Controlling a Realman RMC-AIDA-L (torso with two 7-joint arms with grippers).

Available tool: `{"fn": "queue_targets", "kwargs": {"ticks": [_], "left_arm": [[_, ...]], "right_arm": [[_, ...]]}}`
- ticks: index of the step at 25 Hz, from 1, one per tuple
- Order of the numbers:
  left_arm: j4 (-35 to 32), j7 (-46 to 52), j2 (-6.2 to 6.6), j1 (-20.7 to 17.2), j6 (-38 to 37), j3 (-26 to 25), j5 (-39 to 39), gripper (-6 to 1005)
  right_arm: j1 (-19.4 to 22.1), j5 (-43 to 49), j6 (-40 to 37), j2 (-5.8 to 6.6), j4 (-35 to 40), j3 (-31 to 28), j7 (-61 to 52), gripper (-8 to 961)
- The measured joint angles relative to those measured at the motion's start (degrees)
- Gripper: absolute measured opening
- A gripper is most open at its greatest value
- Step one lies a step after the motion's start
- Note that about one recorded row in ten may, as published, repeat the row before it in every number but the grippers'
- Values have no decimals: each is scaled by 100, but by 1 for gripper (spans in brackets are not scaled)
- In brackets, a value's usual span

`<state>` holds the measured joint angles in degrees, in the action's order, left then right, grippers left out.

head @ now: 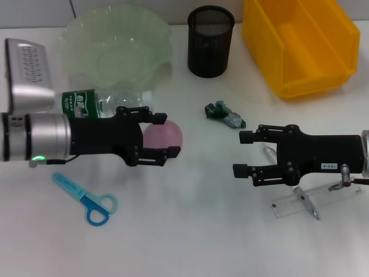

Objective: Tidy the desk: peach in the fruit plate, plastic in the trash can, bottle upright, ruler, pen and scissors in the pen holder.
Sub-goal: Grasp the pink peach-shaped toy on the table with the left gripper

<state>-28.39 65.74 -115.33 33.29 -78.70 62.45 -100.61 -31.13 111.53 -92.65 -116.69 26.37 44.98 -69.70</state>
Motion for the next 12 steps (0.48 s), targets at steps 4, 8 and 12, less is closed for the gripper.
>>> {"fn": "queue_targets", "kwargs": {"ticks": [4,8,12], "left_arm": [[0,100,-151,152,662,35,-277,803],[5,135,-274,245,1206,50,-614,804],[51,141,-301,286,1490,78,-678,804]], "right_arm": [[25,0,-5,12,0,-7,-1,822],[28,-8,-7,15,0,-7,-14,823],[28,-24,-7,20,0,-7,-32,823]]}}
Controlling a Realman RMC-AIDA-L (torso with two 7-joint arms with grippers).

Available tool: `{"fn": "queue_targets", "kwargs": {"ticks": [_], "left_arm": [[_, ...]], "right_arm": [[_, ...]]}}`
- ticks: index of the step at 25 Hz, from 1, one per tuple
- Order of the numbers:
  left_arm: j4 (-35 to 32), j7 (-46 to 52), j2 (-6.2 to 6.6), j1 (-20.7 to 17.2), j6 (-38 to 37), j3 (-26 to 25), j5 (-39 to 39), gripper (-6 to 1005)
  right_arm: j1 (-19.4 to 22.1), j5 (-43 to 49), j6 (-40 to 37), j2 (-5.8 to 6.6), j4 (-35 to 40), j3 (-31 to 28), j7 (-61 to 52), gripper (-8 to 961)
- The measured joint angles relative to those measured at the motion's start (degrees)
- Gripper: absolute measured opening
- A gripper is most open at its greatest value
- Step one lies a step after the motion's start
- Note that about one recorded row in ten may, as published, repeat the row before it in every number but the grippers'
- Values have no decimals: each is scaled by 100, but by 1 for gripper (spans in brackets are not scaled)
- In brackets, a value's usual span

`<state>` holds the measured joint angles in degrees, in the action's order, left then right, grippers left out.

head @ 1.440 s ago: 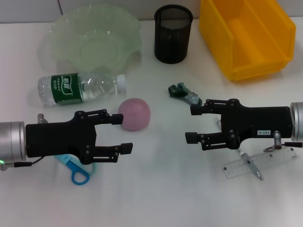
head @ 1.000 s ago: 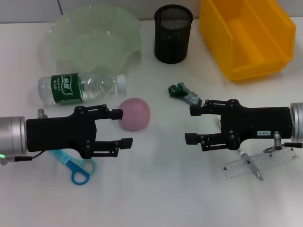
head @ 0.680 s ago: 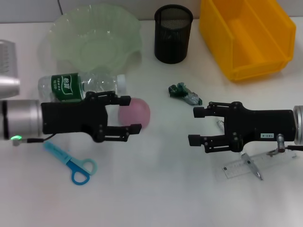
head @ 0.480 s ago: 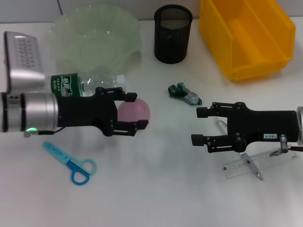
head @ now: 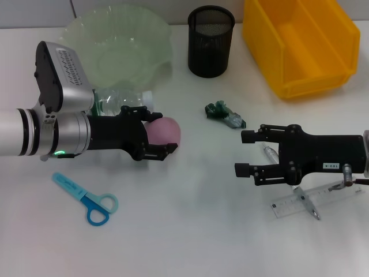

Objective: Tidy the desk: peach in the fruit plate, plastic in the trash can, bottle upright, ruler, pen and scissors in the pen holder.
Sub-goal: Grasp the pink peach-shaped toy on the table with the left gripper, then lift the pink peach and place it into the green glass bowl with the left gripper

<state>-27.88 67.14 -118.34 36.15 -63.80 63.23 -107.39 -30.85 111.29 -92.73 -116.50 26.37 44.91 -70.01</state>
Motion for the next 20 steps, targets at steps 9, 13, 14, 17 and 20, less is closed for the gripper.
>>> {"fn": "queue_targets", "kwargs": {"ticks": [9,13,14,17,20], "left_arm": [[-38,-75,-13,-11,165,5,0,786],[-51,-120,-14,10,180,50,-3,672],[-61,-144,-14,14,192,72,-4,644],[-92,-176,-15,16,213,106,-9,518],[-102,-164,-20,16,150,106,-3,372]], "right_arm": [[-4,-16,0,14,0,0,-16,823],[-6,-21,0,16,0,-6,-18,823],[-5,-21,0,16,0,-7,-18,823],[-2,-21,-1,16,0,-8,-20,823],[0,-21,-3,16,0,-9,-21,823]]}}
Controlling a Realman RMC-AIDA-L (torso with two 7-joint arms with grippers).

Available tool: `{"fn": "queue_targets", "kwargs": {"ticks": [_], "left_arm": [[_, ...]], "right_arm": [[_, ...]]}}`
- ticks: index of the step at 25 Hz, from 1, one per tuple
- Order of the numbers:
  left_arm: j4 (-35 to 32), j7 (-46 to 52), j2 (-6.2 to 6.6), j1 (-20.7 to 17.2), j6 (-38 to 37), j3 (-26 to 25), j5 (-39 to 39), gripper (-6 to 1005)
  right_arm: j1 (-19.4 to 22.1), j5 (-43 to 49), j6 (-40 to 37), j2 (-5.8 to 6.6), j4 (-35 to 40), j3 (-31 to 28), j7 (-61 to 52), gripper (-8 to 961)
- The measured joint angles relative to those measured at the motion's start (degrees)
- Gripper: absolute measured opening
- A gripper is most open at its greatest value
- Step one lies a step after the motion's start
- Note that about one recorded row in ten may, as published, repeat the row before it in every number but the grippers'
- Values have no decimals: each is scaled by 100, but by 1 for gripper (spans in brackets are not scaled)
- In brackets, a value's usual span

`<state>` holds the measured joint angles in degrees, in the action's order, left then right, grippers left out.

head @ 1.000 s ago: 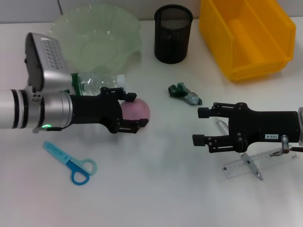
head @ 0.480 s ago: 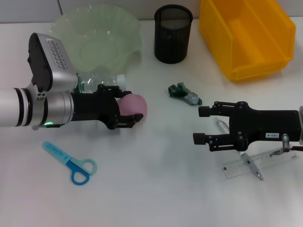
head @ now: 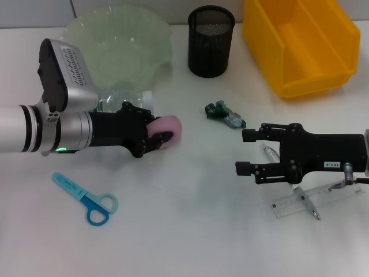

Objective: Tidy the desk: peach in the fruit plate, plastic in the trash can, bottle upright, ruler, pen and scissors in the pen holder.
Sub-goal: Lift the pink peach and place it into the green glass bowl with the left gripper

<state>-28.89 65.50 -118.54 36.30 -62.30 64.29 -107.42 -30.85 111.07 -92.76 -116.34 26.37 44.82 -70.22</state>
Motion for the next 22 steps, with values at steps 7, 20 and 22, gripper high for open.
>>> {"fn": "queue_targets", "kwargs": {"ticks": [7,20,22], "left_arm": [[-326,268,0,-24,-868,-365,370,315],[107,45,-30,187,489,-586,3033,186],[264,-113,-31,242,805,-605,3278,167]], "right_arm": [[19,0,-12,-15,0,0,-1,822],[76,-7,-165,-46,0,0,0,822],[104,-27,-171,-48,0,-3,0,822]]}}
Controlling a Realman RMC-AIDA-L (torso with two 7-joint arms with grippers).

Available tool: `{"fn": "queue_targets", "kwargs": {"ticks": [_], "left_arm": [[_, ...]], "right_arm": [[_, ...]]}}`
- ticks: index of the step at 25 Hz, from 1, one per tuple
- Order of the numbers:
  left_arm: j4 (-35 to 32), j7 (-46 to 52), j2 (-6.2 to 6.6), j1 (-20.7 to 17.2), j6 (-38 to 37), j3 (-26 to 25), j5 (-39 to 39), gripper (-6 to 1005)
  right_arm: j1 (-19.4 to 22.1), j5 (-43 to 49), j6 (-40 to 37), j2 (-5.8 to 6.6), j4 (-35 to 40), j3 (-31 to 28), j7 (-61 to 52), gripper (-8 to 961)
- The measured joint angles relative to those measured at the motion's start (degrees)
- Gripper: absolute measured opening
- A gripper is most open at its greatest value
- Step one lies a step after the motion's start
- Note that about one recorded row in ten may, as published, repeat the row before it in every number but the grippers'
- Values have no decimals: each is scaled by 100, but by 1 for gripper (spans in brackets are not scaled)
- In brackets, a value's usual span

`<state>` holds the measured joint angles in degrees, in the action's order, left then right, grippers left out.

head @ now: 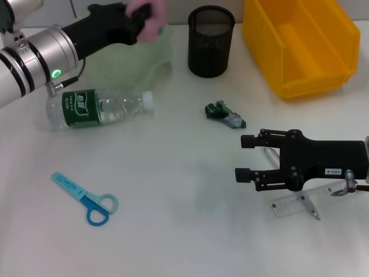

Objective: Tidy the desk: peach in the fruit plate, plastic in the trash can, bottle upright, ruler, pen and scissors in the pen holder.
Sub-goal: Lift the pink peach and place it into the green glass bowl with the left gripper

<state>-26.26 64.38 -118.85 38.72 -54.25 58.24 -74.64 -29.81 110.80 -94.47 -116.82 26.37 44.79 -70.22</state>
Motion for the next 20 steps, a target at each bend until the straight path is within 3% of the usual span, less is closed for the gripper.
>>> {"fn": "queue_targets", "kwargs": {"ticks": [3,9,10,13,20], "left_arm": [[150,-212,-6,36,516,-5,422,144],[205,-305,-9,39,680,-6,604,116],[441,-769,-9,68,974,-10,1116,112],[536,-859,-13,101,1122,-6,1191,85],[602,-876,-16,143,1235,13,1212,237]], "right_arm": [[31,-44,-24,-6,0,-6,21,822],[55,-52,-63,-8,0,-6,30,822],[57,-53,-63,-8,0,-6,32,822],[64,-59,-63,-8,0,-6,34,822],[82,-60,-66,-8,0,-6,39,823]]}}
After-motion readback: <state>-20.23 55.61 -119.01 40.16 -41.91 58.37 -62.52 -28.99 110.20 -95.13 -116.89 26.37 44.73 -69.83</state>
